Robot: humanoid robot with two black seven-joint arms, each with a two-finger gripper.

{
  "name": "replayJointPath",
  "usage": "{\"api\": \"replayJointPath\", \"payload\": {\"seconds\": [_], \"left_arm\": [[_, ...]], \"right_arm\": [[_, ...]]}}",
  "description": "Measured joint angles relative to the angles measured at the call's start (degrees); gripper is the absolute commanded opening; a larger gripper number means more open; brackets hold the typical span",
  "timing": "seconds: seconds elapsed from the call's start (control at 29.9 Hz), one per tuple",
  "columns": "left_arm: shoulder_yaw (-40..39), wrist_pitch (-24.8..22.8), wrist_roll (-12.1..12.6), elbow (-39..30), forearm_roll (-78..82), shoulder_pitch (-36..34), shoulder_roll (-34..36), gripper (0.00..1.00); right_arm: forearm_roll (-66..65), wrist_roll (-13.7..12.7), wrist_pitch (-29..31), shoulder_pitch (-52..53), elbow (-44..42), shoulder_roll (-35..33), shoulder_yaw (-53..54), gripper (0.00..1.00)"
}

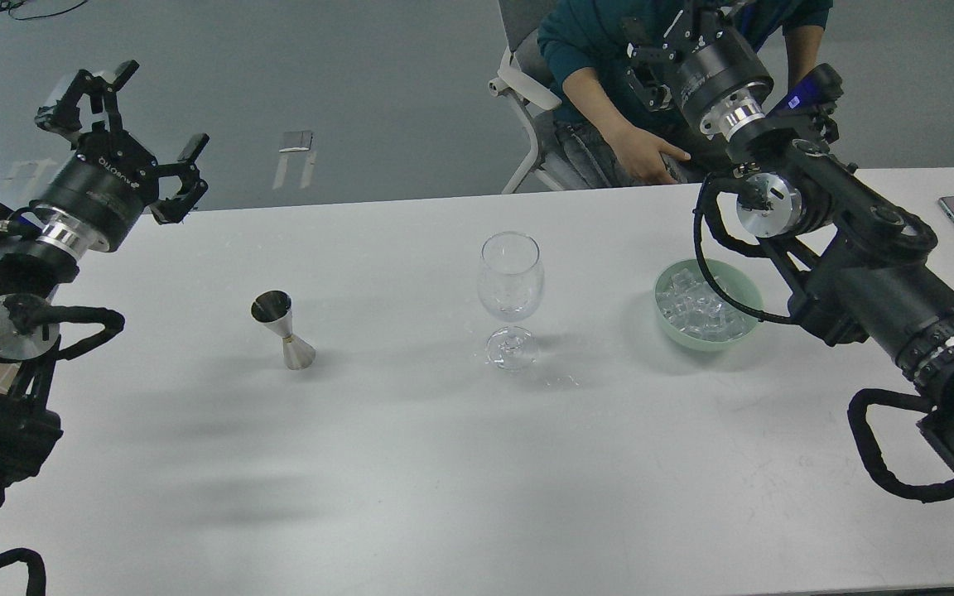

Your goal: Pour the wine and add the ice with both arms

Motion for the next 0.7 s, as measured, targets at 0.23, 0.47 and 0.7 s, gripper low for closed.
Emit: {"api": "replayJointPath", "payload": {"seconds": [0.23, 0.47, 0.7], "left_arm": [[0.1, 0.0, 0.0, 1.7, 0.0, -0.1, -0.8, 0.99], [0.0, 0.0, 0.1, 2.6, -0.3, -0.5, -0.8, 0.99], [-0.2, 0.3, 0.1, 5.3, -1.2, -0.6, -1.5, 0.99]], "right_arm": [[0.0, 0.1, 0.0, -0.6, 0.0, -0.3, 0.0, 1.0], [0.0, 0.1, 0.0, -1.0, 0.3, -0.9, 0.0, 1.0], [0.3, 0.1, 0.0, -1.4, 0.5, -0.8, -0.1, 1.0]]}}
